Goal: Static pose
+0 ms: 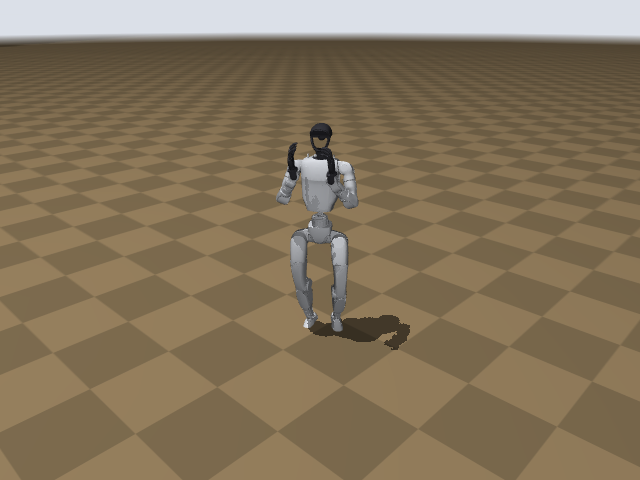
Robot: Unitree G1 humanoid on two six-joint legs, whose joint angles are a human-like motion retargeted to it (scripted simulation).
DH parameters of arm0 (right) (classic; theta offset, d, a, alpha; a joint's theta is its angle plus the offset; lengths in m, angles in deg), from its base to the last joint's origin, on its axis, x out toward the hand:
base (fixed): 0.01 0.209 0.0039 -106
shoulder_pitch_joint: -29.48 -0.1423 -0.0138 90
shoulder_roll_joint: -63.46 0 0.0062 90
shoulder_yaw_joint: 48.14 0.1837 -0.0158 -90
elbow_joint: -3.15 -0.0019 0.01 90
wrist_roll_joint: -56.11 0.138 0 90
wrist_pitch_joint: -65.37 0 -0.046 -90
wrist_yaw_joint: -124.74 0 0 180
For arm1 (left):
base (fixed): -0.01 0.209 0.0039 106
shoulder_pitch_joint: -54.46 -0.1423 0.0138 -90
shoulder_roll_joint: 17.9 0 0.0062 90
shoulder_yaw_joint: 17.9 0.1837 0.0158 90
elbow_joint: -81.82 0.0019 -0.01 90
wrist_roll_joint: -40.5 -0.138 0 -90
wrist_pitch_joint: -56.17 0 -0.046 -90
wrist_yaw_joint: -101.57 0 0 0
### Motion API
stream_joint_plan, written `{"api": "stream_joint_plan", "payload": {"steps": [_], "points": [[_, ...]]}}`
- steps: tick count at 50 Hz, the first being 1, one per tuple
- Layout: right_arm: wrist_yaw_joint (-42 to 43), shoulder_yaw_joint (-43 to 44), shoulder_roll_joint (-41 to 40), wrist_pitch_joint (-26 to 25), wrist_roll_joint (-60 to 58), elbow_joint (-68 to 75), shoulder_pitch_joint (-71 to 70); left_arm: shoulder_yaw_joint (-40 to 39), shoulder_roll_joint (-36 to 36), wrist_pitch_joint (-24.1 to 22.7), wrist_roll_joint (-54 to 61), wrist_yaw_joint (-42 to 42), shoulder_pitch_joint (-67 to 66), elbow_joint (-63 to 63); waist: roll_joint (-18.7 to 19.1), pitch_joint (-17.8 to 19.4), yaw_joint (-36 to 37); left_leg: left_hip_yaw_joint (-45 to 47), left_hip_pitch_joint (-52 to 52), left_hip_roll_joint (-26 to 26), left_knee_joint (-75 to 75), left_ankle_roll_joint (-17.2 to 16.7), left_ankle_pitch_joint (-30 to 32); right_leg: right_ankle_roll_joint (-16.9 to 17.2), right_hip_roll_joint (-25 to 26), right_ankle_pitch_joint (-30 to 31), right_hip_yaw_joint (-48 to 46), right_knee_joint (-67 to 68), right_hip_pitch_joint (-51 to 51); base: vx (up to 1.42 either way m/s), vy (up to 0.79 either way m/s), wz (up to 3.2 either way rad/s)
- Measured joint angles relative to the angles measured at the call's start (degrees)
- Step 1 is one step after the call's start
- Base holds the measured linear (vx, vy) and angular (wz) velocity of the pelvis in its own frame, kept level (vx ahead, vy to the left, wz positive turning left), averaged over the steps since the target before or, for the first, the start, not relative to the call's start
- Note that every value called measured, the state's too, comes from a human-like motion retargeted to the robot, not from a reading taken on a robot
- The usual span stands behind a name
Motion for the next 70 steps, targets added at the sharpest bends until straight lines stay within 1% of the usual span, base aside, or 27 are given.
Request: {"api": "stream_joint_plan", "payload": {"steps": [3, 5, 11, 13, 15, 21, 23, 25, 28, 30, 35, 37, 41, 47, 52, 57, 60, 65, 70], "points": [[-2.98, -0.94, -2.81, 0.86, 2.68, -2.81, -3.21, -0.27, -3.24, 0.07, 2.06, -0.85, 4.41, -3.74, -0.54, -1.03, 1.44, -0.67, -2.10, 0.27, 2.99, -1.98, 6.46, 0.96, -0.03, 4.32, -0.63, 0.20, -0.06, 0.11, -0.02, -0.14], [-4.14, -1.60, -4.53, 1.46, 3.66, -4.07, -4.05, -0.08, -5.03, -0.13, 3.03, -1.01, 6.00, -5.53, -0.53, -1.54, 2.31, -1.81, -3.44, 0.50, 5.48, -3.24, 8.52, 1.46, 0.29, 6.47, -0.83, 1.72, -0.08, 0.12, -0.03, -0.20], [-6.40, -1.91, -7.67, 3.11, 6.46, -6.60, -6.62, 0.05, -8.61, -0.33, 6.57, -1.13, 11.84, -8.86, -1.76, -2.92, 3.76, -2.61, -6.75, -0.13, 8.21, -3.66, 9.76, 3.05, -0.14, 11.13, -0.36, 4.67, 0.05, 0.17, -0.03, -0.09], [-6.77, -2.17, -8.42, 3.54, 7.22, -7.07, -6.76, 0.47, -9.47, -0.45, 7.45, -1.11, 12.87, -9.52, -1.95, -3.15, 4.00, -2.81, -7.74, -0.18, 9.07, -3.65, 9.71, 3.35, -0.32, 11.80, -0.21, 6.63, 0.08, 0.18, -0.02, -0.03], [-7.28, -2.01, -8.70, 4.00, 8.37, -7.34, -7.63, 0.42, -10.08, -0.45, 8.53, -0.98, 14.85, -9.75, -2.92, -3.46, 4.15, -2.53, -8.15, -1.44, 7.19, -3.60, 10.47, 3.79, -1.26, 12.69, 0.09, 6.91, 0.45, 0.20, -0.02, -0.01], [-7.93, -2.03, -9.00, 4.68, 10.14, -7.90, -8.46, 1.35, -11.25, -0.79, 10.40, -0.31, 17.59, -10.35, -4.52, -4.28, 4.49, -2.12, -9.58, -3.86, 2.86, -3.06, 10.60, 4.13, -3.41, 11.71, 0.55, 10.81, 1.08, 0.21, 0.00, 0.00], [-8.11, -2.09, -9.02, 4.73, 10.46, -8.04, -8.42, 1.77, -11.49, -0.80, 10.79, -0.18, 17.75, -10.54, -4.94, -4.52, 4.48, -2.06, -10.16, -4.40, 2.60, -2.67, 10.01, 4.04, -4.05, 10.50, 0.70, 12.89, 1.17, 0.23, 0.02, -0.01], [-8.26, -1.82, -8.73, 4.76, 11.09, -8.05, -9.31, 1.67, -11.57, -0.69, 11.46, 0.34, 18.84, -10.37, -5.70, -4.76, 4.59, -1.90, -9.50, -5.69, -0.26, -2.29, 10.97, 4.04, -4.92, 10.10, 1.24, 13.38, 1.57, 0.24, 0.03, -0.06], [-8.30, -1.76, -8.66, 4.83, 11.25, -8.33, -9.27, 1.82, -11.69, -0.72, 11.90, 1.17, 18.89, -10.51, -6.40, -5.06, 4.52, -2.20, -9.42, -6.71, 0.21, -1.60, 10.40, 3.77, -5.91, 8.61, 1.99, 17.25, 1.38, 0.24, 0.04, -0.10], [-8.35, -1.74, -8.67, 4.84, 11.29, -8.46, -8.86, 1.93, -11.88, -0.78, 11.96, 1.74, 18.48, -10.64, -6.95, -5.20, 4.30, -2.19, -9.26, -7.28, 1.56, -0.74, 9.19, 3.47, -6.82, 7.79, 2.35, 20.69, 1.04, 0.22, 0.04, -0.11], [-8.08, -0.99, -8.22, 5.18, 11.21, -8.85, -8.74, 1.01, -11.86, -0.90, 11.46, 3.86, 18.62, -10.62, -8.41, -5.18, 3.91, -1.15, -6.55, -8.81, 1.48, 1.78, 6.57, 2.12, -9.97, 7.95, 2.97, 29.31, -0.39, 0.21, 0.04, -0.18], [-8.15, -0.64, -8.07, 5.39, 11.03, -9.03, -8.57, 0.46, -11.89, -0.94, 10.95, 4.26, 18.42, -10.63, -8.87, -5.02, 3.69, -0.68, -5.30, -9.26, 1.30, 2.57, 5.41, 0.45, -11.91, 7.63, 2.53, 33.69, -1.34, 0.19, 0.03, -0.25], [-8.79, 0.48, -7.71, 5.80, 10.43, -9.32, -8.18, -1.34, -11.56, -0.88, 9.00, 4.19, 17.80, -10.57, -9.74, -4.39, 2.92, 0.04, -2.53, -10.21, 0.19, 3.83, 3.08, -2.48, -14.71, 4.71, 2.46, 41.41, -3.93, 0.18, 0.02, -0.24], [-10.05, 2.70, -6.99, 6.36, 8.31, -9.29, -7.09, -4.19, -10.44, -0.98, 5.07, 3.14, 15.72, -10.15, -10.23, -2.82, 1.31, 0.69, 1.48, -10.65, -1.35, 4.44, 0.63, -5.90, -16.17, -0.34, 2.56, 47.82, -9.05, 0.19, -0.02, -0.28], [-10.92, 4.70, -5.84, 6.79, 5.96, -8.69, -6.22, -6.22, -8.98, -1.41, 2.08, 1.44, 13.41, -9.93, -9.58, -0.91, -0.22, 1.05, 4.15, -9.74, -1.15, 4.12, -0.81, -7.63, -14.47, -3.55, 2.85, 48.06, -14.11, 0.21, -0.05, -0.37], [-11.18, 6.69, -4.71, 7.46, 3.28, -7.92, -5.09, -7.77, -6.99, -2.13, -0.56, 0.29, 11.10, -10.06, -7.97, 1.14, -1.67, 1.15, 5.79, -7.40, 0.88, 2.78, -0.63, -8.18, -10.12, -4.41, 3.07, 43.57, -18.86, 0.23, -0.05, -0.43], [-11.02, 7.57, -4.14, 8.02, 1.55, -7.63, -4.00, -8.27, -5.69, -2.73, -1.89, 0.03, 9.61, -10.11, -6.78, 2.30, -2.19, 0.89, 6.19, -5.46, 2.99, 1.47, 0.66, -7.93, -6.84, -3.35, 3.00, 38.95, -21.06, 0.22, -0.05, -0.52], [-10.96, 8.22, -3.64, 8.50, -0.56, -7.12, -1.33, -8.30, -4.22, -3.79, -3.22, -0.20, 6.85, -9.99, -4.98, 3.75, -2.45, -0.23, 5.91, -2.72, 7.71, -0.28, 2.71, -6.54, -1.47, 0.27, 2.83, 29.94, -24.22, 0.20, -0.05, -0.58], [-11.41, 7.99, -3.07, 8.82, -1.73, -6.51, 0.56, -8.15, -3.22, -4.46, -4.50, -0.87, 5.05, -9.64, -3.63, 4.46, -2.12, -0.34, 5.93, -0.99, 10.83, -0.80, 2.50, -5.19, 2.69, 3.10, 2.20, 19.52, -26.92, 0.21, -0.06, -0.64]]}}
